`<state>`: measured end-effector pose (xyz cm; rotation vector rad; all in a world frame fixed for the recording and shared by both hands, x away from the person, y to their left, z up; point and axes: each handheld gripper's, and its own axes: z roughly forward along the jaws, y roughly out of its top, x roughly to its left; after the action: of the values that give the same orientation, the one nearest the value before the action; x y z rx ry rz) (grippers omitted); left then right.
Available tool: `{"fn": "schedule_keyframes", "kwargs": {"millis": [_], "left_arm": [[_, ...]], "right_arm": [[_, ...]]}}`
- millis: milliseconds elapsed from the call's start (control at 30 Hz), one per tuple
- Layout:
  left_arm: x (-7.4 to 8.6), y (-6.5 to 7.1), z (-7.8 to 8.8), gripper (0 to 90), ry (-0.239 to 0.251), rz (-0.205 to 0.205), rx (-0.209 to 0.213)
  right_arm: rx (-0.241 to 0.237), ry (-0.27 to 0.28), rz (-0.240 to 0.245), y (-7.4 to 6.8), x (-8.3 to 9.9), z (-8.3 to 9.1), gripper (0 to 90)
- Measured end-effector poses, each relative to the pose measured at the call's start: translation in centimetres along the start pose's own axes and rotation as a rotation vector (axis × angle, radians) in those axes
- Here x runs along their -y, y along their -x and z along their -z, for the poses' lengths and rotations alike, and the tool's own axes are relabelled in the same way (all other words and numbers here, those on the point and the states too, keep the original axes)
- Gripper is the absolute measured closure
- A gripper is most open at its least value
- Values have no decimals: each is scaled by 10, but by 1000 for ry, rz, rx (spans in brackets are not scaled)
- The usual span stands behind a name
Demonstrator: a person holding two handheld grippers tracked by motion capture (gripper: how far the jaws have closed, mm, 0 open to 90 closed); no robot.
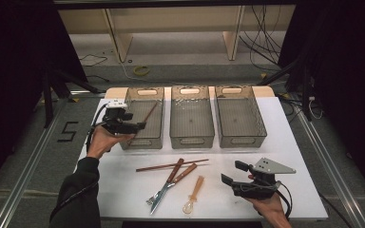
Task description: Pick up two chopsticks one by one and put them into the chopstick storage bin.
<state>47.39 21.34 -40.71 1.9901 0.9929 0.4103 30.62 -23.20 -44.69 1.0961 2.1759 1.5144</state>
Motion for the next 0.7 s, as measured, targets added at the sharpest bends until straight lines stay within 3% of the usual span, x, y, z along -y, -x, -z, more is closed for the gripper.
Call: {"fn": "schedule_keyframes", "kwargs": {"millis": [300, 400, 500, 700], "left_arm": [[5, 29, 13, 191, 39, -58, 54], [6, 40, 15, 192, 29, -82, 73], [8, 55, 14, 184, -3, -138, 86], [10, 70, 12, 188, -44, -189, 133]], "right_arm": [[-5, 3, 4, -1, 0, 0, 251], [-7, 4, 5, -1, 0, 0, 251], [-7, 0, 4, -1, 0, 0, 251], [-7, 1, 7, -2, 0, 0, 251]]}}
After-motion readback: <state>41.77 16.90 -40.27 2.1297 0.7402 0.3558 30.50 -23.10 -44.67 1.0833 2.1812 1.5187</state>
